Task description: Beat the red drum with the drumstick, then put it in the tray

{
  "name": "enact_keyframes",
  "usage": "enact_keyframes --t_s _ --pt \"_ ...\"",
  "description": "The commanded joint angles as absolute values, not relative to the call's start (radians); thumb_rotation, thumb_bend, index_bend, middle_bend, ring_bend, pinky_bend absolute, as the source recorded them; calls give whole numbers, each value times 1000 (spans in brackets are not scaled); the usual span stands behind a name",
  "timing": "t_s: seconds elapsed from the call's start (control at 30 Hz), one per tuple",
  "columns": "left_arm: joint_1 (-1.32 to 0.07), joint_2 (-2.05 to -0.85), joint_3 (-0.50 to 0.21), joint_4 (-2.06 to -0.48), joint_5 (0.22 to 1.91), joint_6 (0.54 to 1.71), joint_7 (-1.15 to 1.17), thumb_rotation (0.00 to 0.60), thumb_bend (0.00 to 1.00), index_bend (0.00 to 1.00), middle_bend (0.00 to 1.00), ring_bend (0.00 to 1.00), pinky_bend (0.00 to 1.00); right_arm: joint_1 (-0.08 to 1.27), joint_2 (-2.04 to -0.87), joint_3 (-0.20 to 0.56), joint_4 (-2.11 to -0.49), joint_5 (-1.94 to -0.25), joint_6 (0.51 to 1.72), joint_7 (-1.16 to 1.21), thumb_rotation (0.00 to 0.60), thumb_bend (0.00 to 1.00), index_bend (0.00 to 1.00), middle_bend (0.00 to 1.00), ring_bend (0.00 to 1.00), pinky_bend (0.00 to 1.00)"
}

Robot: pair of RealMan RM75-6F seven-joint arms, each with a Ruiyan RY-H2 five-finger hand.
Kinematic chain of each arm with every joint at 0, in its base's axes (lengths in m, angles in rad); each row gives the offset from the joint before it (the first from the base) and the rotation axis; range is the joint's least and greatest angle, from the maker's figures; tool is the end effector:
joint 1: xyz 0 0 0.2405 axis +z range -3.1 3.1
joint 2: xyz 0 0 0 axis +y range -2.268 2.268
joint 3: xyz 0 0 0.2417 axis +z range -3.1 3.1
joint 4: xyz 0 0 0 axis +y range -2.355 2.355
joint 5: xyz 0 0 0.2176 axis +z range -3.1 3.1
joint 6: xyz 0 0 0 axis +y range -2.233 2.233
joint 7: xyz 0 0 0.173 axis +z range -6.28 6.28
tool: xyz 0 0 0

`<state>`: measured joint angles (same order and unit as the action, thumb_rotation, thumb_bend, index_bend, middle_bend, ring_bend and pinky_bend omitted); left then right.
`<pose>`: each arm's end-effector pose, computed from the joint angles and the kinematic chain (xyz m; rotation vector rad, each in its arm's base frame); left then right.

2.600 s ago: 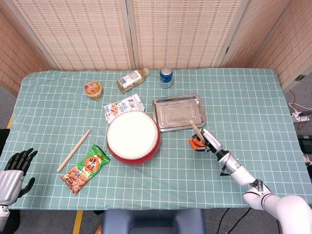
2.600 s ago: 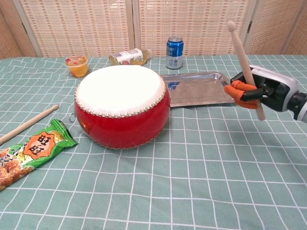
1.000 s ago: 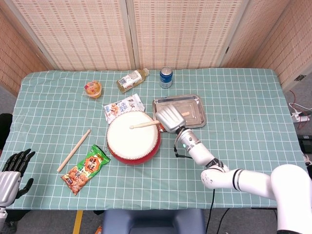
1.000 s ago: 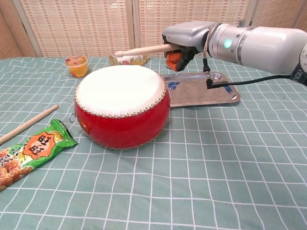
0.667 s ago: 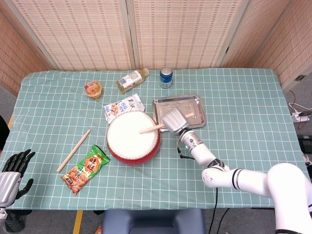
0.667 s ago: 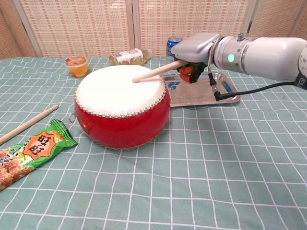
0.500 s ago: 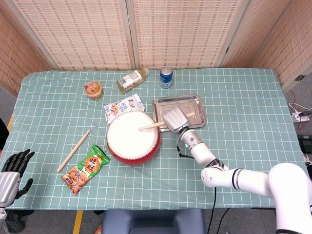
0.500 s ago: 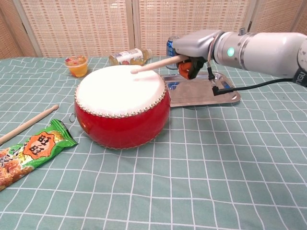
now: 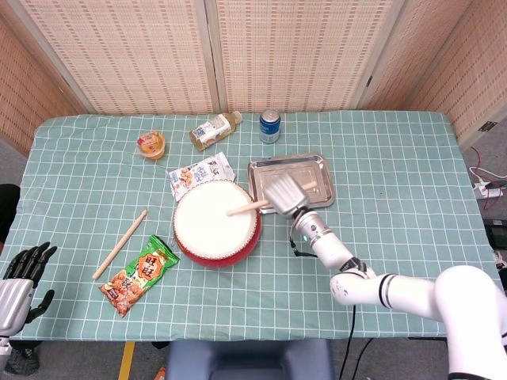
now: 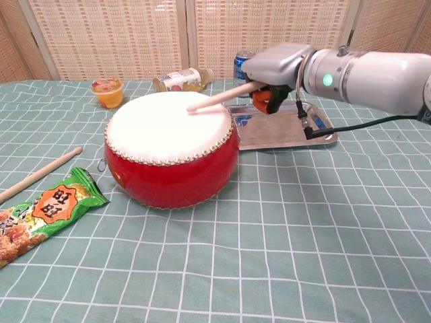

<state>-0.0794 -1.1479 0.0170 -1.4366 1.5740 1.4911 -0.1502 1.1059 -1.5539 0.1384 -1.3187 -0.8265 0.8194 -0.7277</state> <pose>-0.3290 0.1952 0.1404 -1.4670 -0.9288 -0.8971 -0.0655 -0.4294 -0.0406 2.0411 -0.4676 0.6267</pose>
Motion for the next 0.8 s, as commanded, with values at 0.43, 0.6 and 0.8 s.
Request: enact_keyframes --t_s 0.43,0.6,0.8 --pt "-82 -1148 14 -1441 1575 1493 -144 600 366 12 0 0 11 1068 -1563 196 -1311 -1023 851 -453 600 612 1000 999 1000 1000" --pt "-81 -1149 16 -1440 1571 1489 -143 600 365 12 0 0 11 1084 -1597 139 -1252 -963 794 -581 600 611 1000 999 1000 1000" --pt "-82 -1152 17 -1438 1573 1486 -146 600 365 12 0 0 11 1070 -1583 190 -1288 -951 850 -551 600 611 1000 999 1000 1000"
